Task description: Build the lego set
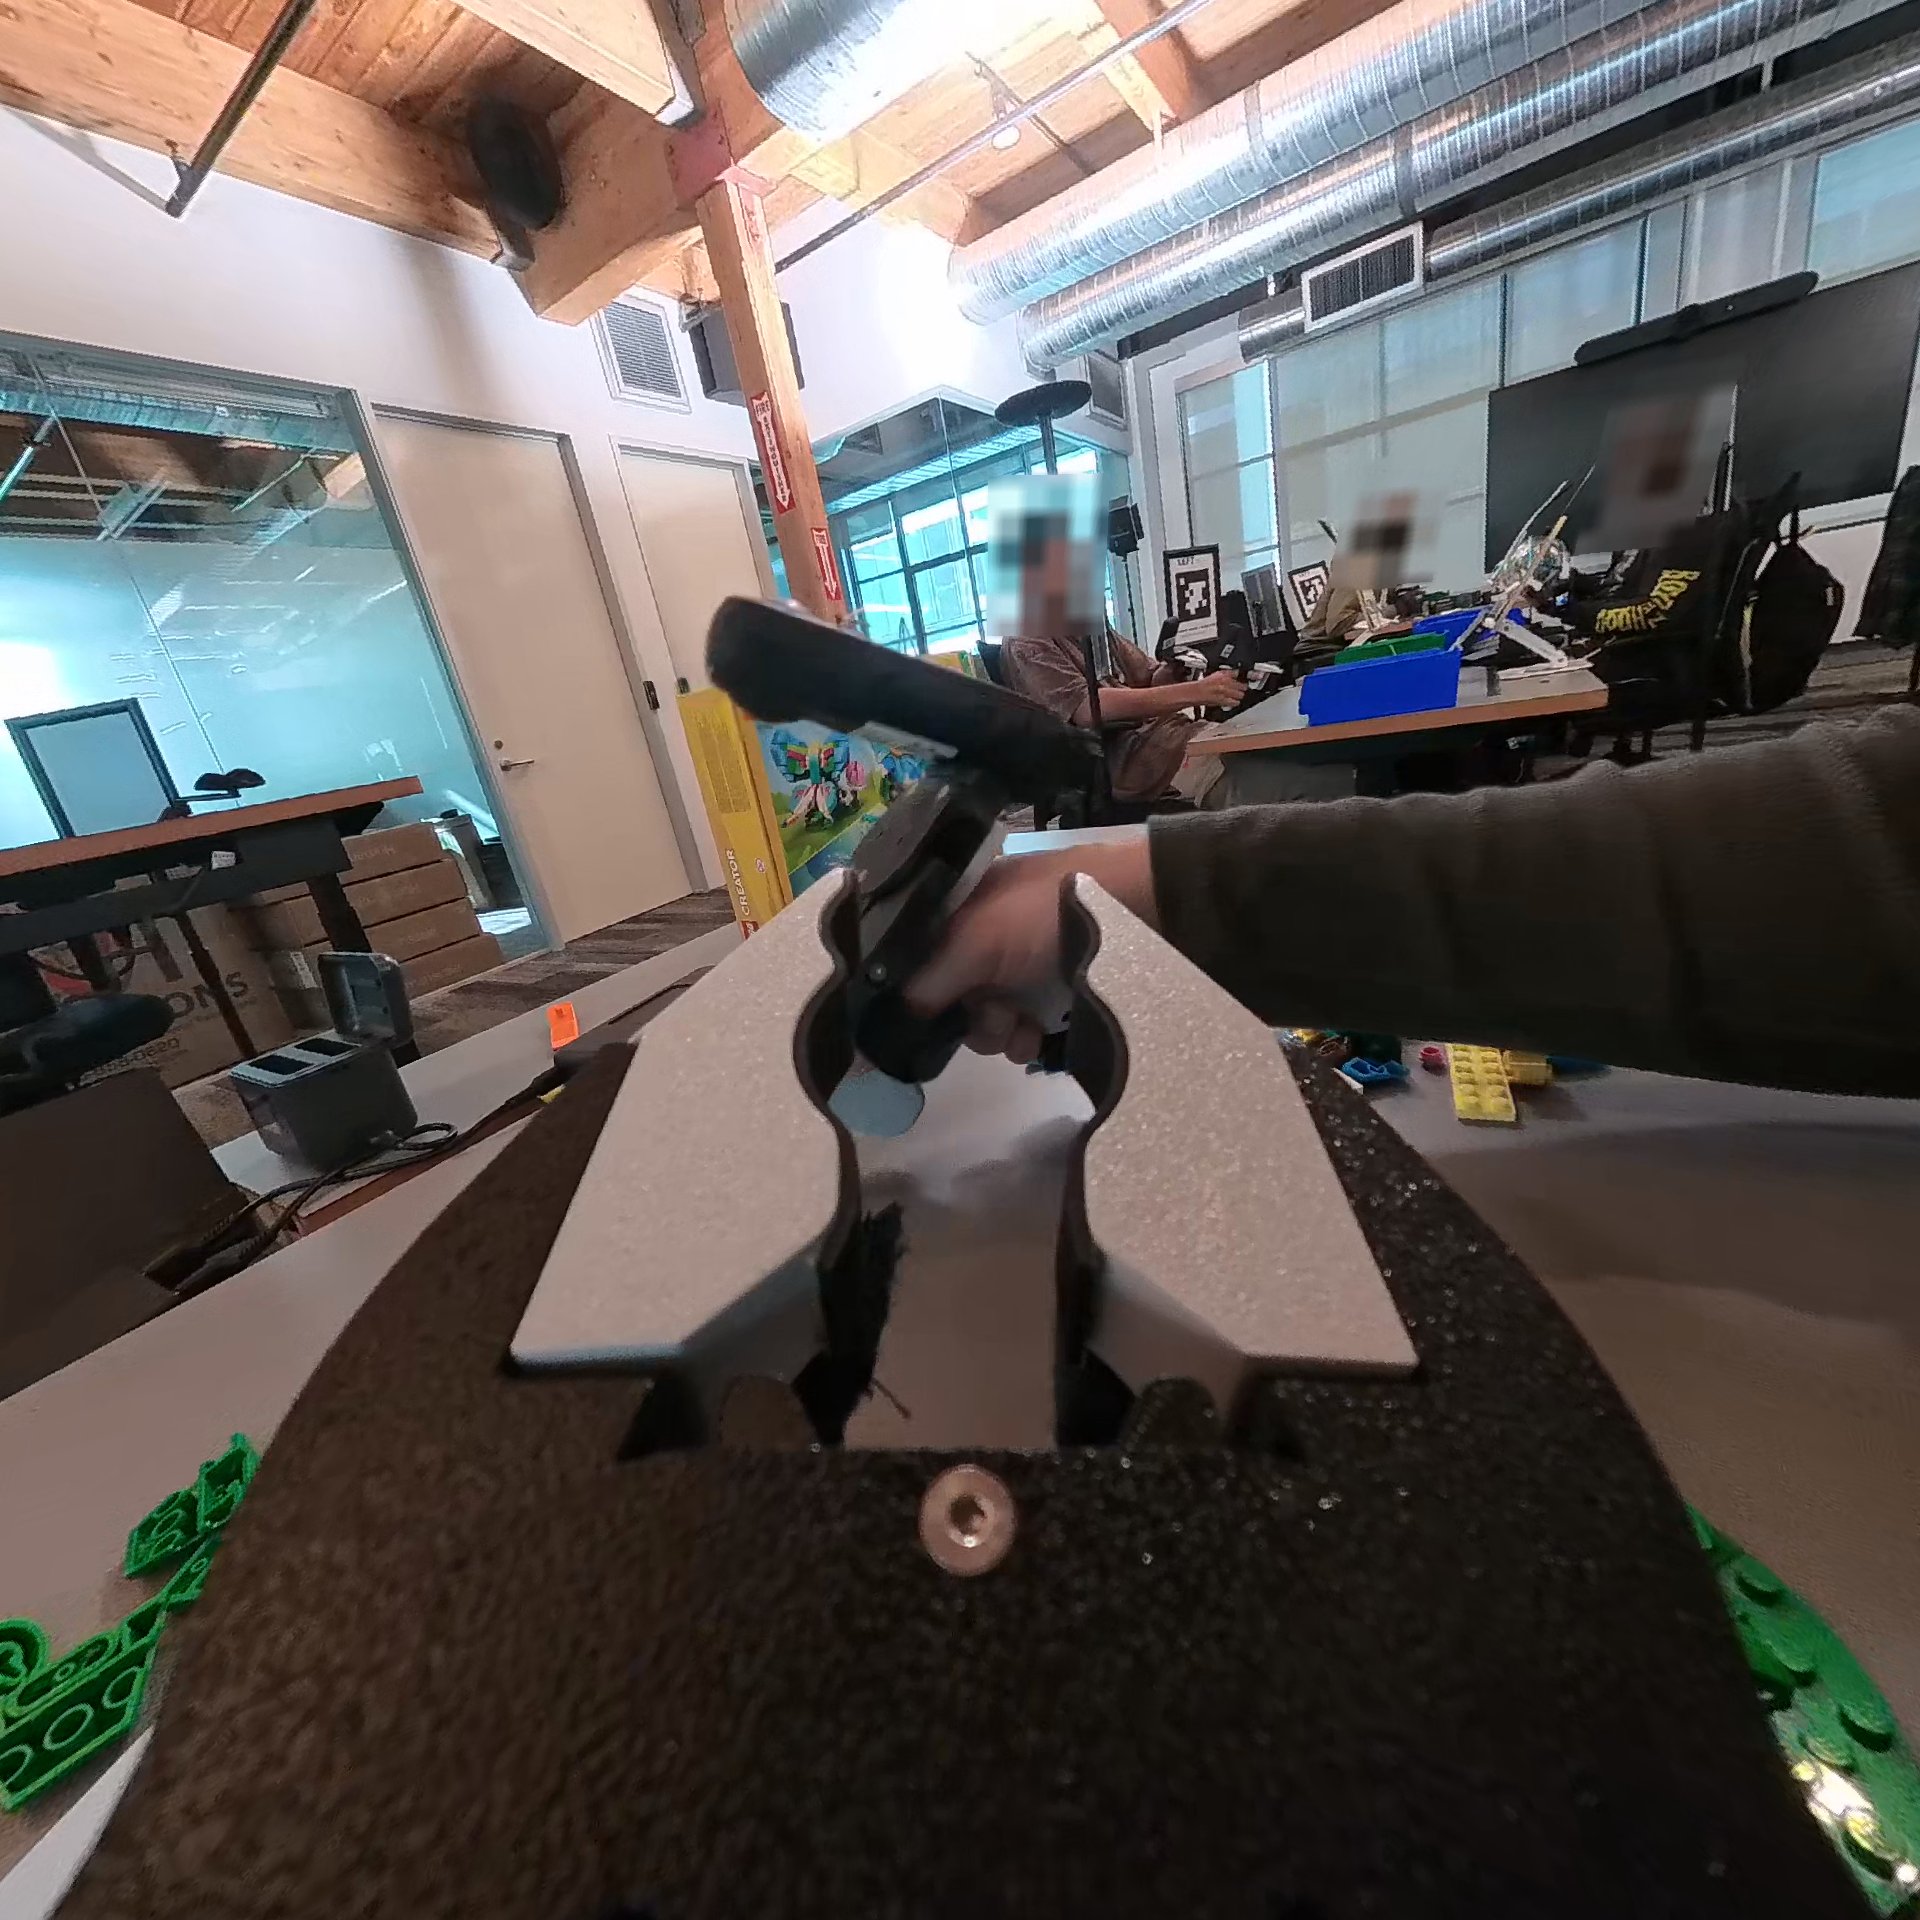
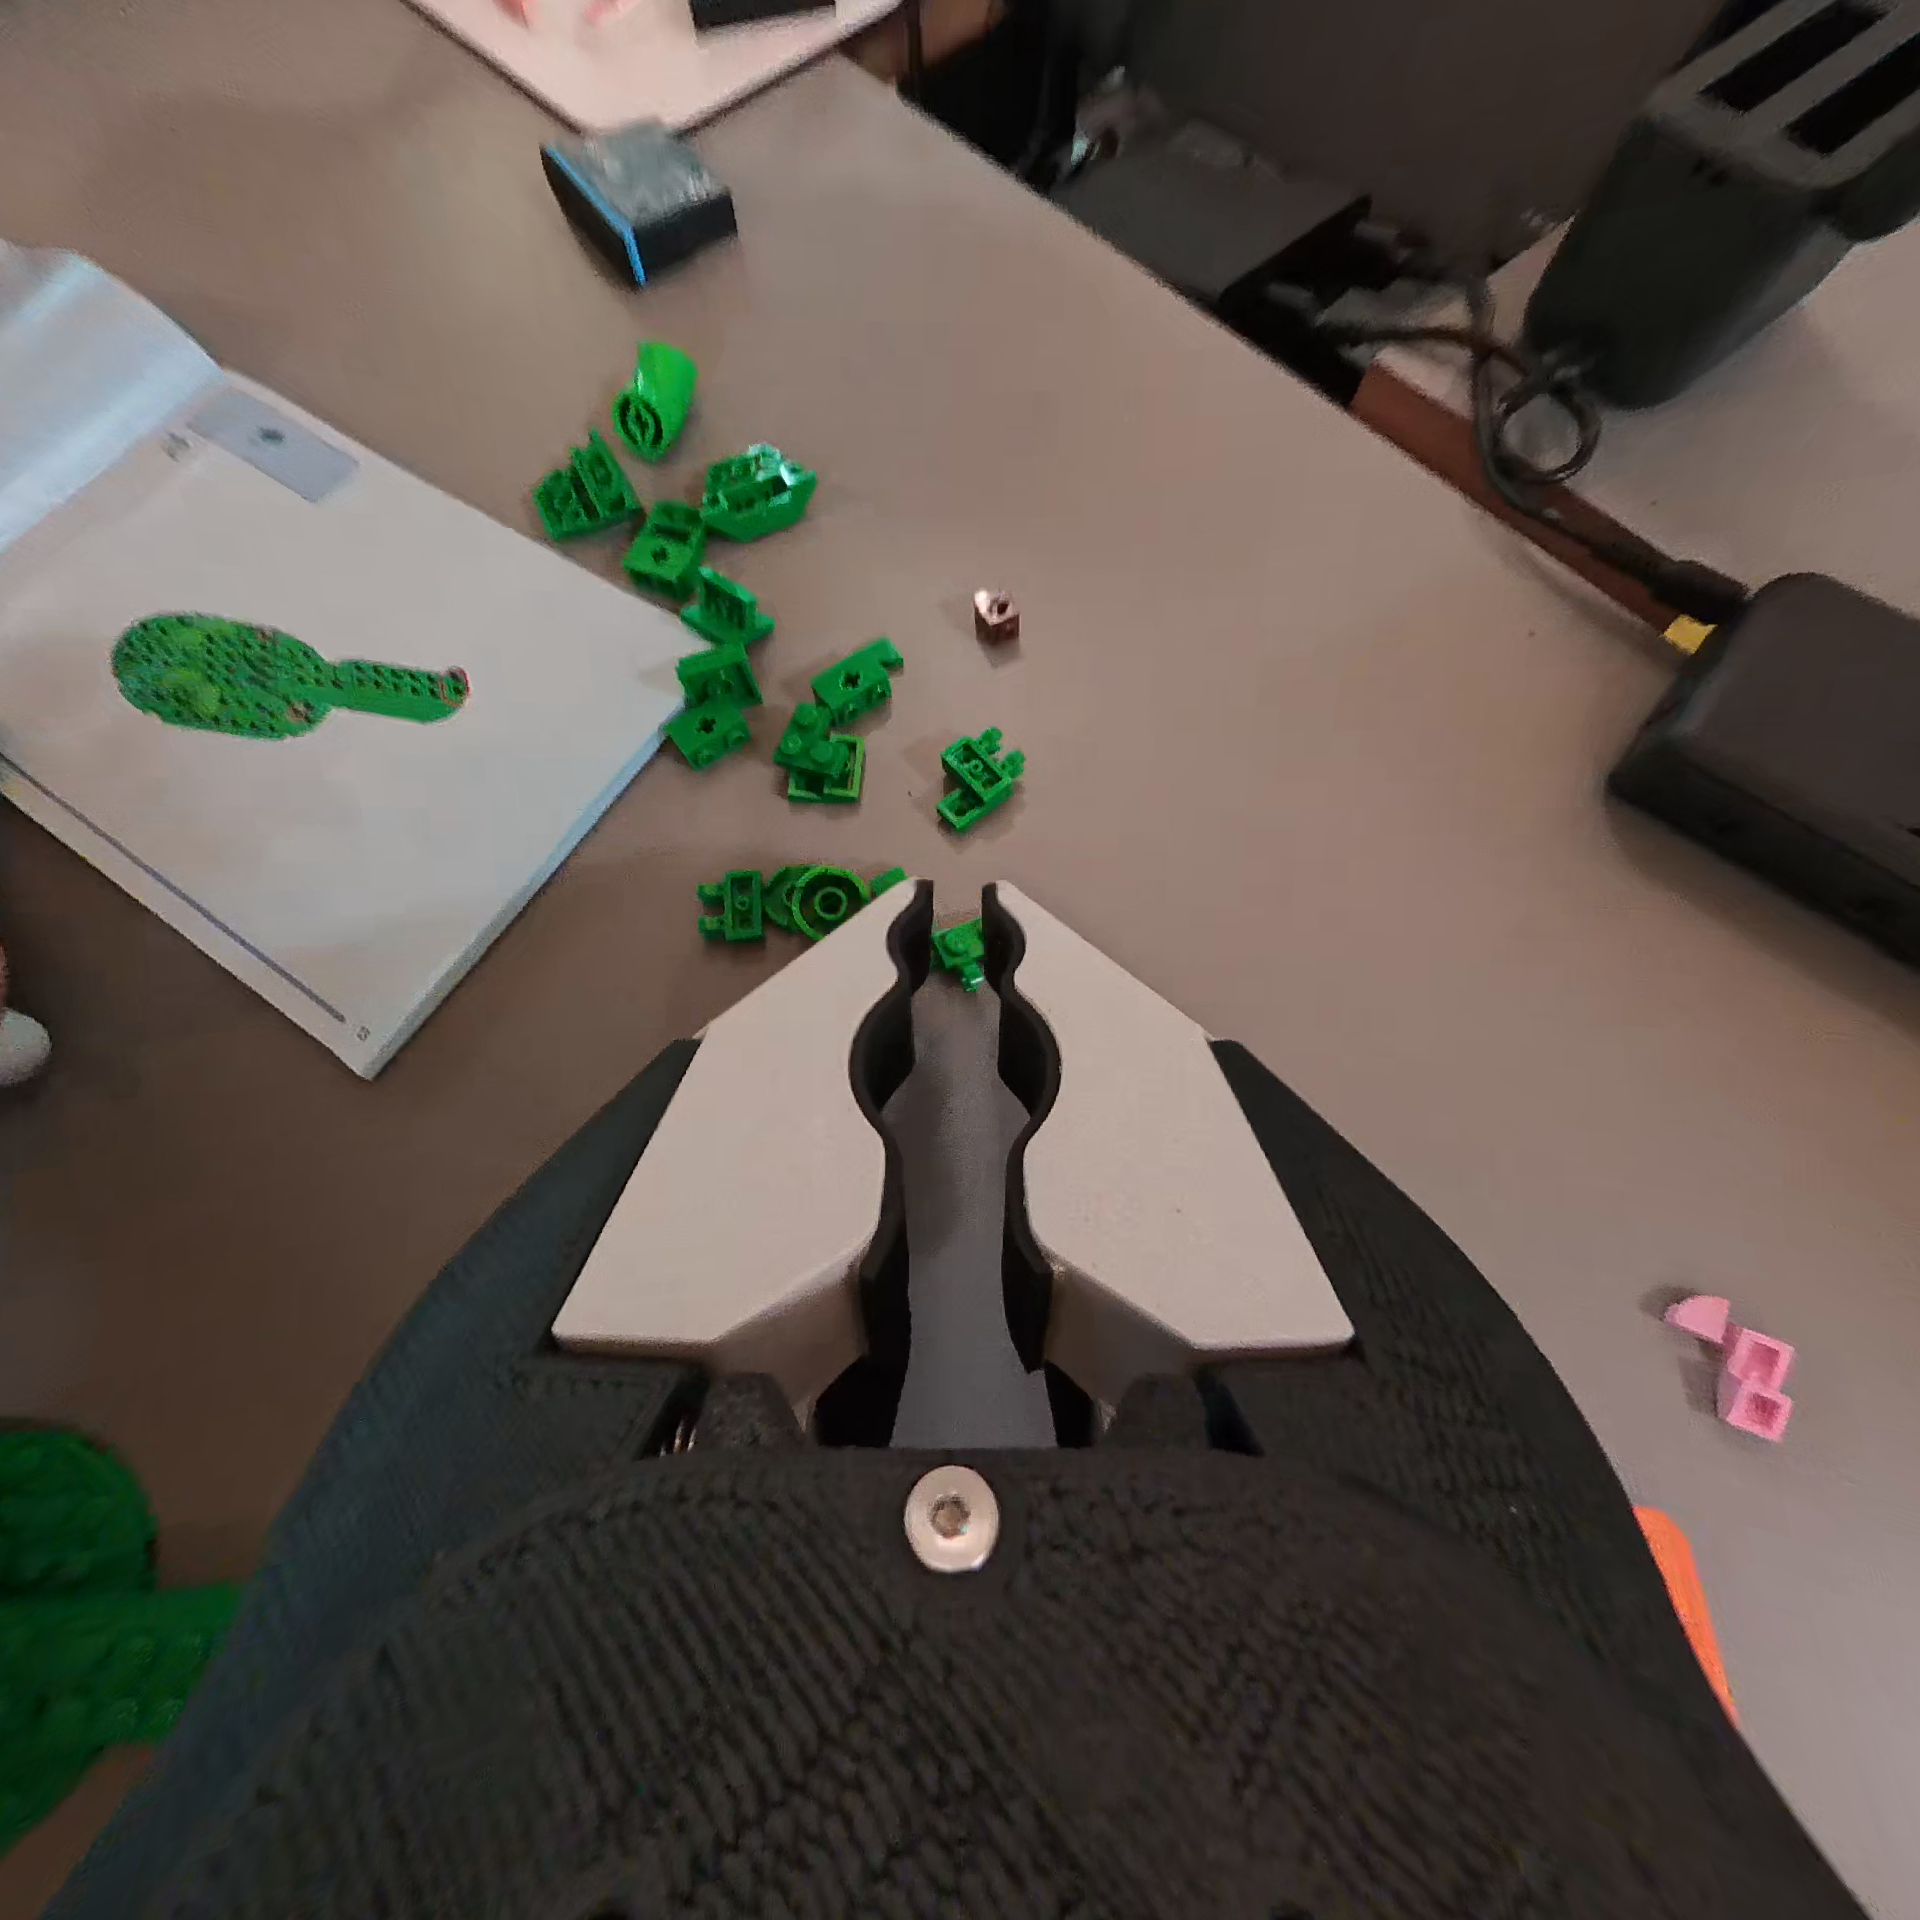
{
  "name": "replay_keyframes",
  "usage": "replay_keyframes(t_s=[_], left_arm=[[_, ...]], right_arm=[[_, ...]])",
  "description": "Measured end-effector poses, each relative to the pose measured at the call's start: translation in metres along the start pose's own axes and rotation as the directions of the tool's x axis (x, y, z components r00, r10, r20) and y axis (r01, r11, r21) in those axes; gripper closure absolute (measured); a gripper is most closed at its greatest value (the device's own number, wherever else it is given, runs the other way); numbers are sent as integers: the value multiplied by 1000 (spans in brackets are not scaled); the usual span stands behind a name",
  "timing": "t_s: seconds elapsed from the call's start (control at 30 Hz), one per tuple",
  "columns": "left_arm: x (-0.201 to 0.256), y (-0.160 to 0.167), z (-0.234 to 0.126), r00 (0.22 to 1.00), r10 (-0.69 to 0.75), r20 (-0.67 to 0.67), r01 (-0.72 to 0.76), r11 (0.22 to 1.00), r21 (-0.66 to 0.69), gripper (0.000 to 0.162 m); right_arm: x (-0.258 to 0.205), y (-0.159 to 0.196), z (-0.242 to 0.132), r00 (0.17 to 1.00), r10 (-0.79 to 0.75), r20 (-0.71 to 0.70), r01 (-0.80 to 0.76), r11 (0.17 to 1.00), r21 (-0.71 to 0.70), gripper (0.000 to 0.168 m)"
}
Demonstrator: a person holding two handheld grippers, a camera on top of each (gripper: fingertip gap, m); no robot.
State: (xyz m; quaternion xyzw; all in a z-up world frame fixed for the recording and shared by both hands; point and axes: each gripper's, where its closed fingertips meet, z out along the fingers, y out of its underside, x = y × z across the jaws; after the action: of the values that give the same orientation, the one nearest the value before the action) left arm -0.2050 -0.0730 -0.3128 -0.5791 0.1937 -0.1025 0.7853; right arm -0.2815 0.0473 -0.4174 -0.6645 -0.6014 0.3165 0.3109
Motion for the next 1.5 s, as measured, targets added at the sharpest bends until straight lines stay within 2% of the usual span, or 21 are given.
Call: replay_keyframes(t_s=[0.17,0.3,0.5,0.6,0.83,1.0,1.27,1.5], left_arm=[[0,0,0,1000,-2,0,2,1000,1,127],[-1,0,0,1000,-6,2,6,1000,2,126],[0,0,0,1000,-4,-1,4,1000,1,126],[0,0,0,1000,-1,5,1,1000,-5,126],[4,-4,-2,1000,-2,1,2,1000,10,126],[23,-11,-4,995,95,-41,-94,995,34,127],[52,-24,-9,973,212,-87,-203,974,102,128],[38,-25,-9,981,193,-29,-190,977,97,128]], right_arm=[[3,-26,-42,992,-16,-128,41,981,191,158],[-11,-51,-100,950,13,-313,135,884,447,158],[-27,-39,-146,823,98,-560,299,763,573,159],[-30,-35,-150,750,88,-655,394,736,551,161],[-33,-35,-158,666,68,-743,503,695,515,160],[-43,-37,-148,603,-41,-796,600,681,419,161],[-42,-37,-156,587,-23,-809,614,664,426,162],[-40,-36,-154,605,-10,-796,598,665,447,162]])
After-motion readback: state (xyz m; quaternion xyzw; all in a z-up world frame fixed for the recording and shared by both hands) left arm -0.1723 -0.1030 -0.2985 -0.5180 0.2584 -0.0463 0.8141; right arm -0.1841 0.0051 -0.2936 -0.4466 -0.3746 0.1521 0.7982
